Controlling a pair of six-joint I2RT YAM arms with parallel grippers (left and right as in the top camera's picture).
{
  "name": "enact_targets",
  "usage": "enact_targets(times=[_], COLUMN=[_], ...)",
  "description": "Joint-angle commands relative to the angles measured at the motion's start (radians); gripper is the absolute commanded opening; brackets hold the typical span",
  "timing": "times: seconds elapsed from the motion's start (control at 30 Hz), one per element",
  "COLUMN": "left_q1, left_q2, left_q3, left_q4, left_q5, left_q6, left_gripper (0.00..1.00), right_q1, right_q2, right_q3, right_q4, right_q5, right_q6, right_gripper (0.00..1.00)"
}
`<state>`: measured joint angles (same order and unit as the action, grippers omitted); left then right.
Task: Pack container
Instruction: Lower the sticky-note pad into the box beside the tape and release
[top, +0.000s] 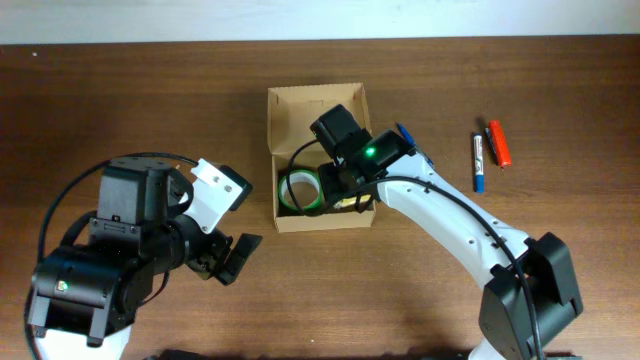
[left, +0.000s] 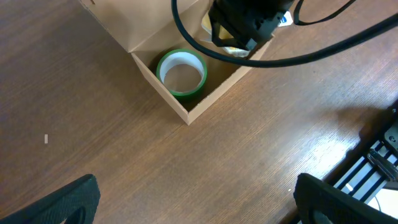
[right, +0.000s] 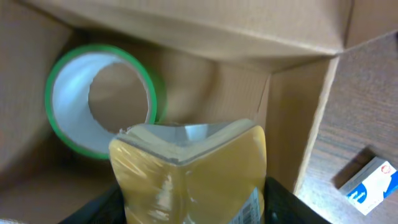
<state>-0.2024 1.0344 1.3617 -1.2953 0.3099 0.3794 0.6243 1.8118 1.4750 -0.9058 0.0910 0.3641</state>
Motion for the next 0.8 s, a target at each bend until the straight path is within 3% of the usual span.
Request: enact_targets(times=[0.0,0.4,0.77], left_q1=[0.005,0.005,0.005], left_q2=[0.000,0.000,0.000], left_q3=[0.014,0.014,0.014], left_q4=[0.000,0.000,0.000], left_q5=[0.000,0.001,0.001], left_q6=[0.019,0.019,0.019], left_gripper=[1.00,1.00,1.00], right_q1=[-0.003,-0.003,-0.003], right_q2=[-0.006,-0.006,-0.004], right_q3=[-0.009,-0.009,-0.011], right_q4=[0.011,0.032,0.077], right_q5=[0.038,0.040,0.159], right_q6=[0.019,0.024,0.127], right_gripper=[0.59,0.60,0.59])
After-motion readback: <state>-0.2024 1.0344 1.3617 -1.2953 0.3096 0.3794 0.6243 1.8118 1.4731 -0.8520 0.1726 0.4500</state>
